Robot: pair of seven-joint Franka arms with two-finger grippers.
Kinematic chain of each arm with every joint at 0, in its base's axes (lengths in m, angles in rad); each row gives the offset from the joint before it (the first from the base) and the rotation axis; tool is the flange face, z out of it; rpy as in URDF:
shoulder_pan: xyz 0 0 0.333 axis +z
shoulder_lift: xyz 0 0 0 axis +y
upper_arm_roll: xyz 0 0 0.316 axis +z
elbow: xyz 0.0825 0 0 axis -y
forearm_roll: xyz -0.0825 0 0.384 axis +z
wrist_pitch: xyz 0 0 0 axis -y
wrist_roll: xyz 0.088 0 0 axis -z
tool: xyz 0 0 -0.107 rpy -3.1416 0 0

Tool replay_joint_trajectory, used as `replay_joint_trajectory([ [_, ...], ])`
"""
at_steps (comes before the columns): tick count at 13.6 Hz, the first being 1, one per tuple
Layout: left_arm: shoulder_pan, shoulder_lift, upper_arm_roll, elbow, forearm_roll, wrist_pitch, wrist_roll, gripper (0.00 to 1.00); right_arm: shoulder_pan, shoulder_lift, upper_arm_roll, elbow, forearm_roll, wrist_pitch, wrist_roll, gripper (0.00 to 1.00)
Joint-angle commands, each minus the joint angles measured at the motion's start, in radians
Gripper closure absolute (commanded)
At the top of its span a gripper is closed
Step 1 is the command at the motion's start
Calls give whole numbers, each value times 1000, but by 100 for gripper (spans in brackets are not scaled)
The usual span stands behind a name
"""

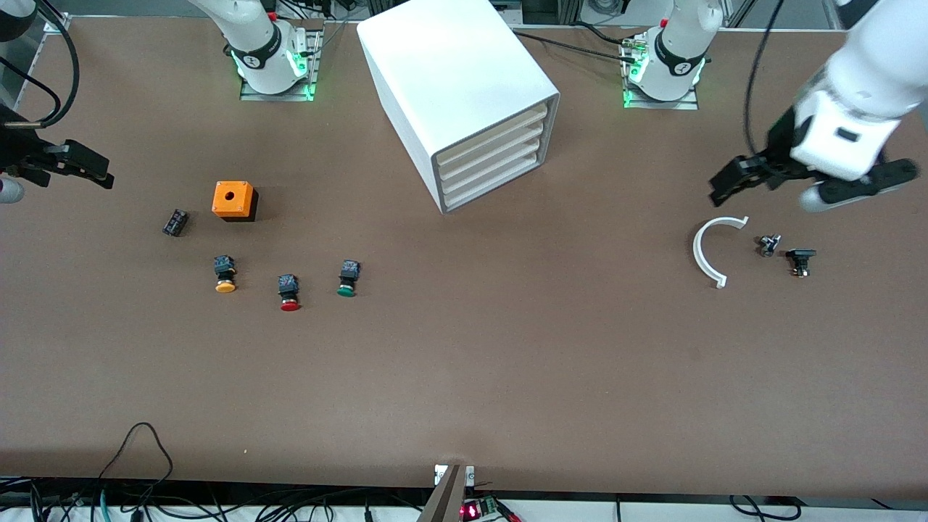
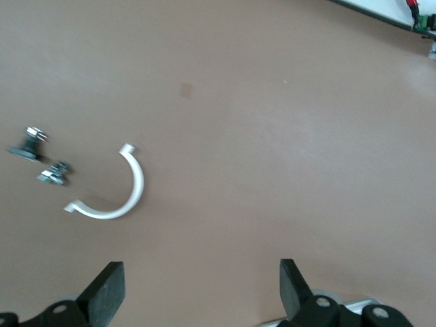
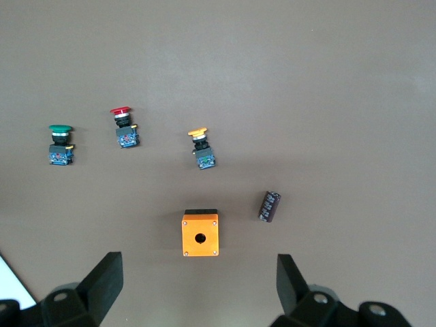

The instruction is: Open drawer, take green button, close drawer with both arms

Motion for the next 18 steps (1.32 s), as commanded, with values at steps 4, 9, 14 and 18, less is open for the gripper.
replay_joint_trajectory([
  [4,22,-4,136,35,17,-85,349,0,-153,-1,140,9,36,-1,14,0],
  [9,20,-8,134,49,17,-114,401,0,-149,2,143,10,42,1,9,0],
  [14,60,21,136,72,11,-134,411,0,-147,-7,155,16,47,-1,95,0],
  [18,69,24,137,72,-3,-131,470,0,-147,-7,157,61,42,-16,-6,0],
])
